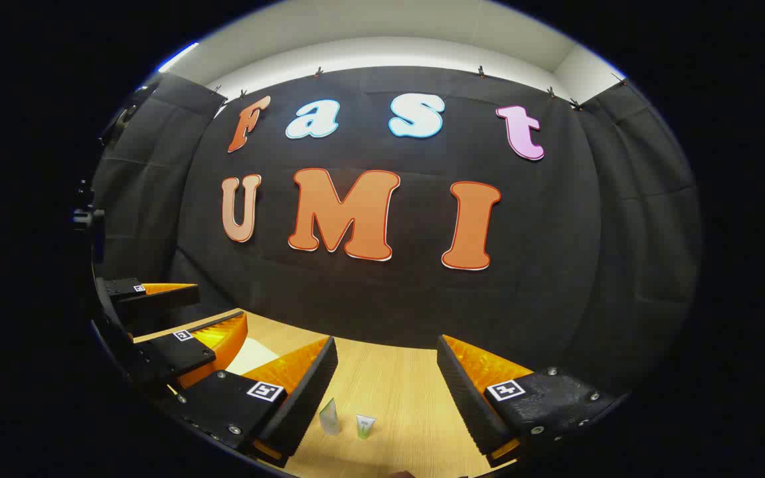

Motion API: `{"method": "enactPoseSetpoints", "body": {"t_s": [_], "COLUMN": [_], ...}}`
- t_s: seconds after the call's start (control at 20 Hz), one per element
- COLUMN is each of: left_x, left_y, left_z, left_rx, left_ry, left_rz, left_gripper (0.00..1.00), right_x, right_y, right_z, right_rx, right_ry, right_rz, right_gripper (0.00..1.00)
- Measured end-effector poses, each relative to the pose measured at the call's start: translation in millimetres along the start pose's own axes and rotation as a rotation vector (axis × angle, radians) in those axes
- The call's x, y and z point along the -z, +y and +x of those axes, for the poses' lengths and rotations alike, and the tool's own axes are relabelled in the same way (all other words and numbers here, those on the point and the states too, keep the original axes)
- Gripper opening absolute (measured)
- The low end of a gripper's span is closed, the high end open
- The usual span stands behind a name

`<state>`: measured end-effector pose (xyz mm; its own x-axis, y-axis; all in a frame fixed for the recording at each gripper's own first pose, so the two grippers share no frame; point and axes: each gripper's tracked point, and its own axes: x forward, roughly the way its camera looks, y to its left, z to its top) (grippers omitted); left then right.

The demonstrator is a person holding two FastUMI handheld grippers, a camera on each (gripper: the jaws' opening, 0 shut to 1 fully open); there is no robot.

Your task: First open the suitcase, pack the skin care products into it, and then close the suitcase.

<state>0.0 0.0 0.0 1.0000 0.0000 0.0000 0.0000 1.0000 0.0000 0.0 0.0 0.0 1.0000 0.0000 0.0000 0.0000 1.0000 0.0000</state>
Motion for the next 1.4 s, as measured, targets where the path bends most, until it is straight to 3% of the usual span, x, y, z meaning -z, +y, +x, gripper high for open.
{"method": "enactPoseSetpoints", "body": {"t_s": [0.85,1.25,1.4], "left_x": [10.7,74.4,106.3], "left_y": [3.9,11.2,3.8], "left_z": [-1.2,6.2,10.0], "left_rx": [0.007,0.029,0.07], "left_ry": [0.022,0.109,0.129], "left_rz": [0.017,0.166,0.302], "left_gripper": [1.0,0.98,0.98], "right_x": [-6.1,-3.3,-1.4], "right_y": [15.5,-5.6,-15.0], "right_z": [-4.7,-5.5,-5.9], "right_rx": [-0.048,0.004,0.03], "right_ry": [-0.009,-0.008,-0.001], "right_rz": [0.01,-0.019,-0.001], "right_gripper": [0.95,0.95,0.95]}}
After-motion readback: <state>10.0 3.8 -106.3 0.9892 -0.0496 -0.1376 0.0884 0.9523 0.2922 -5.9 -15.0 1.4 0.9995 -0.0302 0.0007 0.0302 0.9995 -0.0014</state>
